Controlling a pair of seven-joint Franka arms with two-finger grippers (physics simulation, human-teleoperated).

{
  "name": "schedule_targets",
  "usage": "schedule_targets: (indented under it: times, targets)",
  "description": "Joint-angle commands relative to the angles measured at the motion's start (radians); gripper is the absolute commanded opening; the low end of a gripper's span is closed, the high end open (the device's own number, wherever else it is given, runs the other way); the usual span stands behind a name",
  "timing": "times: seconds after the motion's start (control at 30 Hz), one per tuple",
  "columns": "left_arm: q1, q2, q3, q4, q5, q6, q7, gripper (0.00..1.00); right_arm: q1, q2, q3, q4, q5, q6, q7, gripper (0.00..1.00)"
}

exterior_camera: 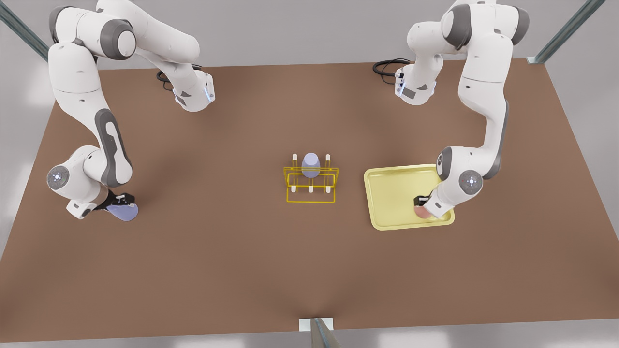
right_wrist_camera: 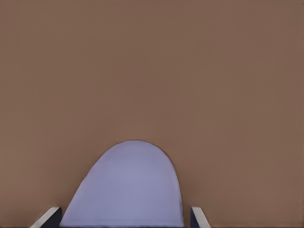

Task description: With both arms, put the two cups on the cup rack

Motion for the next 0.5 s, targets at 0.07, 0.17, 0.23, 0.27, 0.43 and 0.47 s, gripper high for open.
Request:
schedule_targets:
  times: [0.07,0.17,0.23,0.27,0.43,0.47]
  targets:
    - [-0.017,-0.069,-0.033,-0.006,-0.010,-0.147,-0.030,0.79,-0.003,-0.006,0.000,-0.013,0.002,0.009,-0.051,1.00]
    - [-0.010,-0.081,-0.099,0.078,-0.010,-0.250,-0.114,0.79,-0.005,-0.003,0.002,-0.012,0.002,0.009,-0.051,1.00]
    - [-0.018,-0.074,-0.121,0.190,-0.012,-0.314,-0.141,0.79,-0.005,-0.003,0.002,-0.010,0.004,0.009,-0.049,1.00]
    - [-0.018,-0.065,-0.148,0.221,-0.012,-0.321,-0.160,0.79,-0.005,-0.003,0.003,-0.010,0.013,0.009,-0.049,0.97]
    - [-0.061,0.026,-0.339,0.447,-0.006,-0.328,-0.564,0.80,-0.003,-0.003,0.009,0.000,0.023,0.009,-0.045,0.84]
    - [-0.069,0.063,-0.371,0.497,-0.001,-0.351,-0.607,0.80,-0.003,-0.003,0.011,-0.001,0.048,0.007,-0.046,0.84]
